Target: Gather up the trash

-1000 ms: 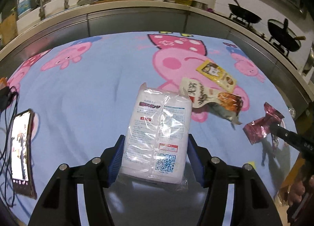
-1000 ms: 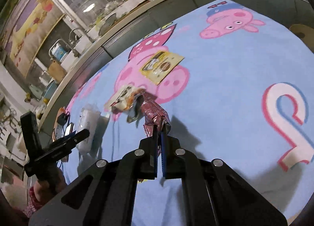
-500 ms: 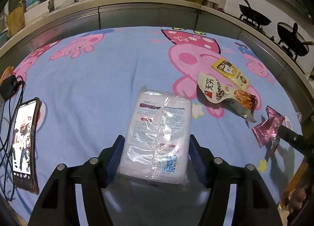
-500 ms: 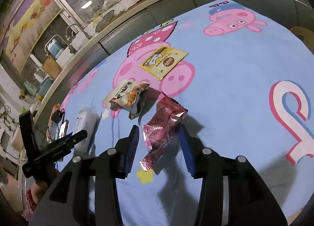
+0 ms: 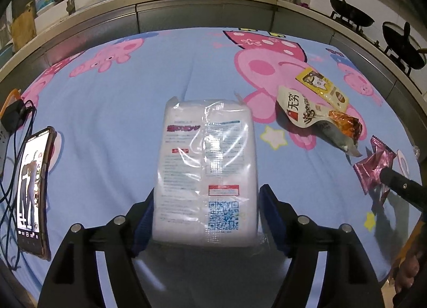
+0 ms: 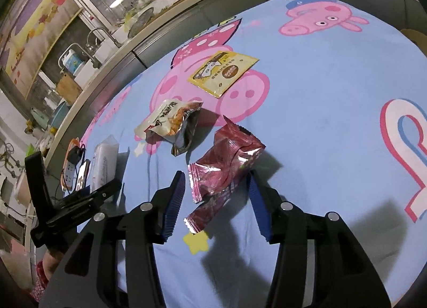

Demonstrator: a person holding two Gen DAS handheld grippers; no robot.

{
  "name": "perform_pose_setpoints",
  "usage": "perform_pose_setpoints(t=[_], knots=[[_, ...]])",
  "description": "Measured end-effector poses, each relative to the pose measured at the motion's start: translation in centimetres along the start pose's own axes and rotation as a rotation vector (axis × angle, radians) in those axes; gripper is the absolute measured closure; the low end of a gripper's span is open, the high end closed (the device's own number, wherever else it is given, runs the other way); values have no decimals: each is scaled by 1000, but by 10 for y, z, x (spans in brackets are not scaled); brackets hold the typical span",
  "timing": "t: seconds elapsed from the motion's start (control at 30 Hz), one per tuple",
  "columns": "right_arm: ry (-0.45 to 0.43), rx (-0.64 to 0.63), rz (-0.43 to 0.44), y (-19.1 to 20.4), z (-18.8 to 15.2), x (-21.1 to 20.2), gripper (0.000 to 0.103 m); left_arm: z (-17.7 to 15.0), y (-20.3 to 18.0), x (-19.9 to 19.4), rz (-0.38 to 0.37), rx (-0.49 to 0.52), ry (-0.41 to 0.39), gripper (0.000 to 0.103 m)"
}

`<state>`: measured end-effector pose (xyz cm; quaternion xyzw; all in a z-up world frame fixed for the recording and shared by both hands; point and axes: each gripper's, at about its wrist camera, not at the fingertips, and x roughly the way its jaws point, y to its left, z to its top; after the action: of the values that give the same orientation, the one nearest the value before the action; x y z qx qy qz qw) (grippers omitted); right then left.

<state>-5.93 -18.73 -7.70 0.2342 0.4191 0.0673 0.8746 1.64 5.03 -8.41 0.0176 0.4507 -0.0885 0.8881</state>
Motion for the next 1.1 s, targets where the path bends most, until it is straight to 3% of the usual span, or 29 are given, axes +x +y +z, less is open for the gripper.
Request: perform_pose_setpoints(t=[1.1], knots=[[-13,30,63,-16,6,2,51,-1,-6,3,37,27,0,20]])
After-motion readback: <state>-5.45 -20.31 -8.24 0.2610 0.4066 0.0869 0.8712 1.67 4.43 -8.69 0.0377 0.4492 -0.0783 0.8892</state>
